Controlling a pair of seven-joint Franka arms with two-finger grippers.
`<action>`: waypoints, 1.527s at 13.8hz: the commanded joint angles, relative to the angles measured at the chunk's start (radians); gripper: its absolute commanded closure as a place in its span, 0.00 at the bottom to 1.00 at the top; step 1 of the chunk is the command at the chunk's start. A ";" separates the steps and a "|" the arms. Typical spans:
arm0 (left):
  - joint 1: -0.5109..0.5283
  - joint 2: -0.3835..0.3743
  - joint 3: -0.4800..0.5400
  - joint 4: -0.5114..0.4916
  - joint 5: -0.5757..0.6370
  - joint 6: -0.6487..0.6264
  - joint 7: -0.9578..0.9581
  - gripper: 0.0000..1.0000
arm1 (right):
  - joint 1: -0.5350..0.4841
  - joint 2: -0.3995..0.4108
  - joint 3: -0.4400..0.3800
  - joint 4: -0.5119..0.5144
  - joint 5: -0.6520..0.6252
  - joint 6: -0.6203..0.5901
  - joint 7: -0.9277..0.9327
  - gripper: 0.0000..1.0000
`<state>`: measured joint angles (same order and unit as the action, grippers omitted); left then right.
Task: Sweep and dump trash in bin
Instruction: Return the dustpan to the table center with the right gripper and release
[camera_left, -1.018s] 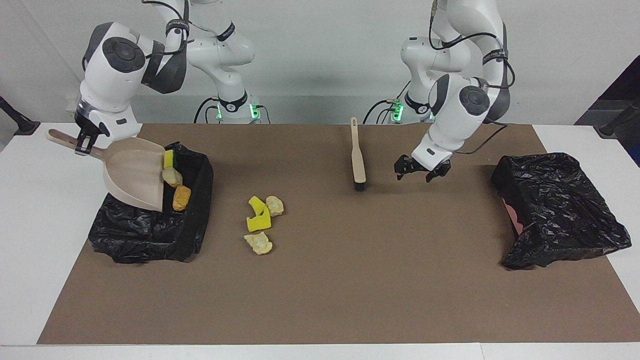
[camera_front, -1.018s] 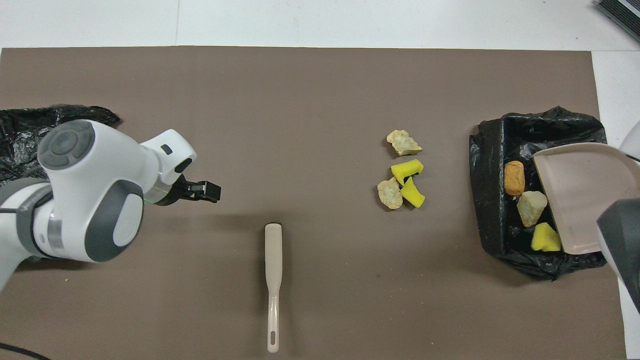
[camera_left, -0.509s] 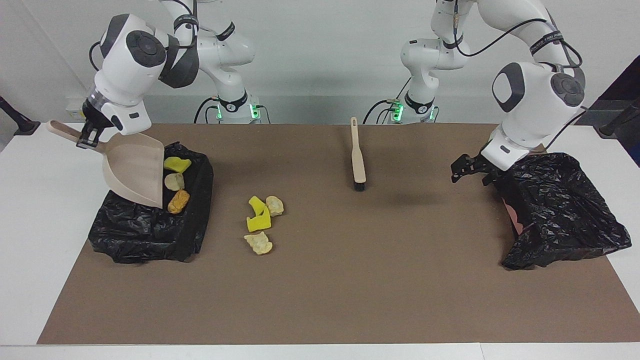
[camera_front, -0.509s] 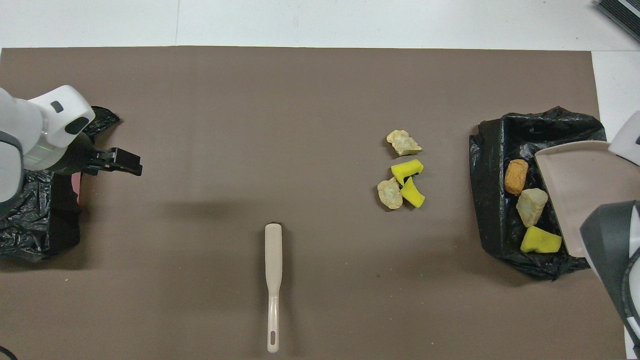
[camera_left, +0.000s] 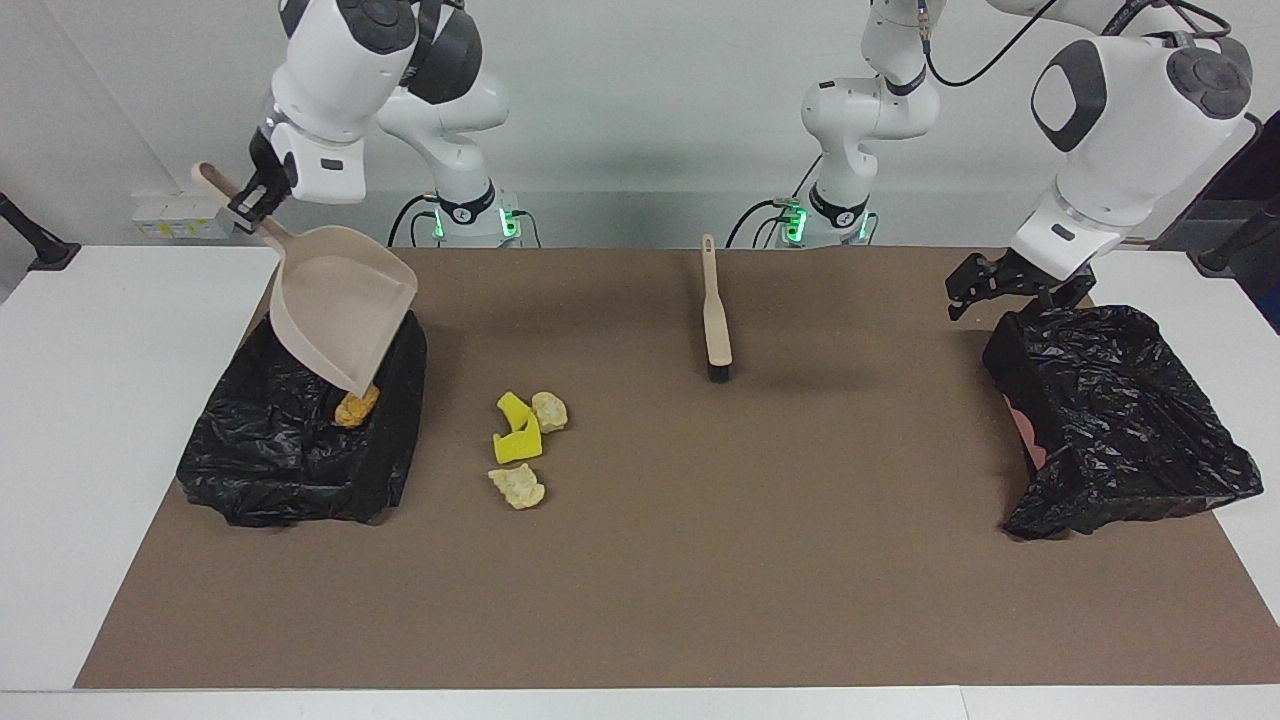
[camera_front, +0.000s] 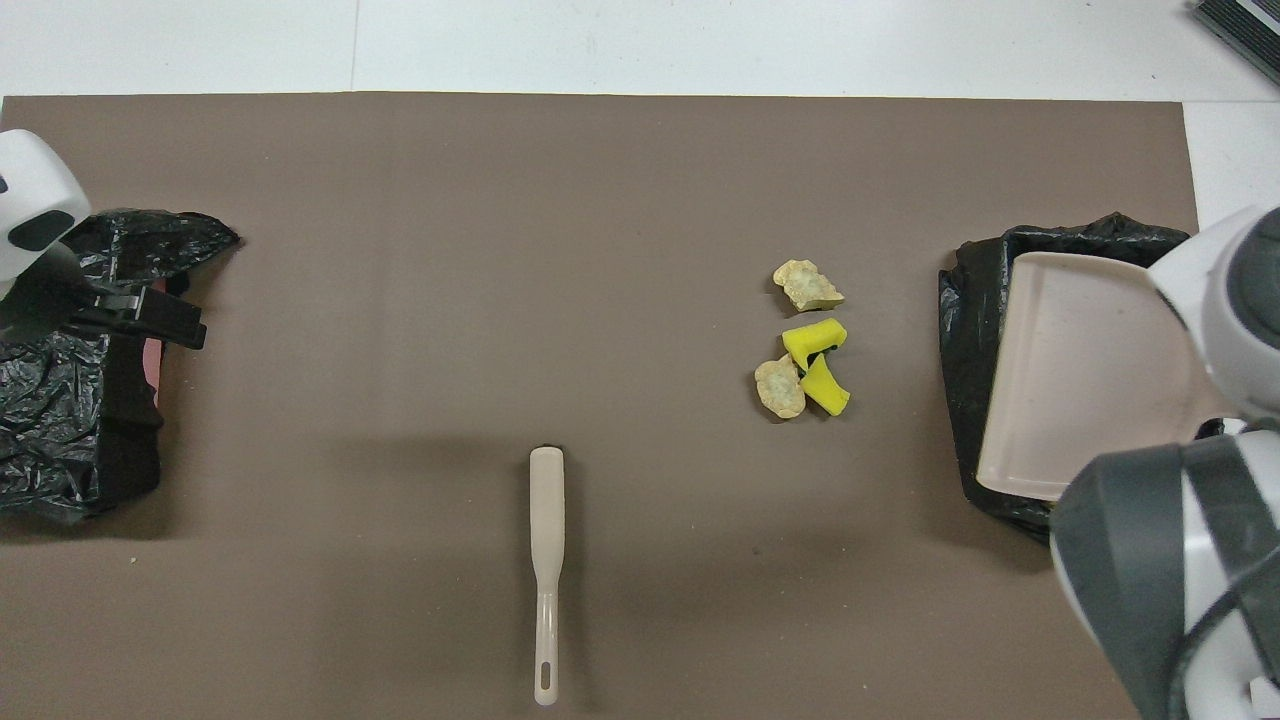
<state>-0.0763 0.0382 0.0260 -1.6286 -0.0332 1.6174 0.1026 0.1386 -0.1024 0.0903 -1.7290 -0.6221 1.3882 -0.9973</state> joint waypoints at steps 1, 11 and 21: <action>0.000 -0.066 -0.001 -0.013 0.021 -0.045 0.005 0.00 | -0.011 -0.017 0.020 0.002 0.204 -0.027 0.255 1.00; -0.002 -0.095 -0.001 -0.060 0.021 -0.044 0.008 0.00 | 0.010 0.412 0.388 0.181 0.522 0.317 1.633 1.00; -0.008 -0.098 -0.001 -0.063 0.021 -0.047 0.002 0.00 | 0.108 0.806 0.422 0.484 0.432 0.615 1.804 1.00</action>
<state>-0.0763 -0.0325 0.0236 -1.6650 -0.0292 1.5740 0.1026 0.2482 0.6574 0.4894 -1.3105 -0.1638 1.9917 0.7751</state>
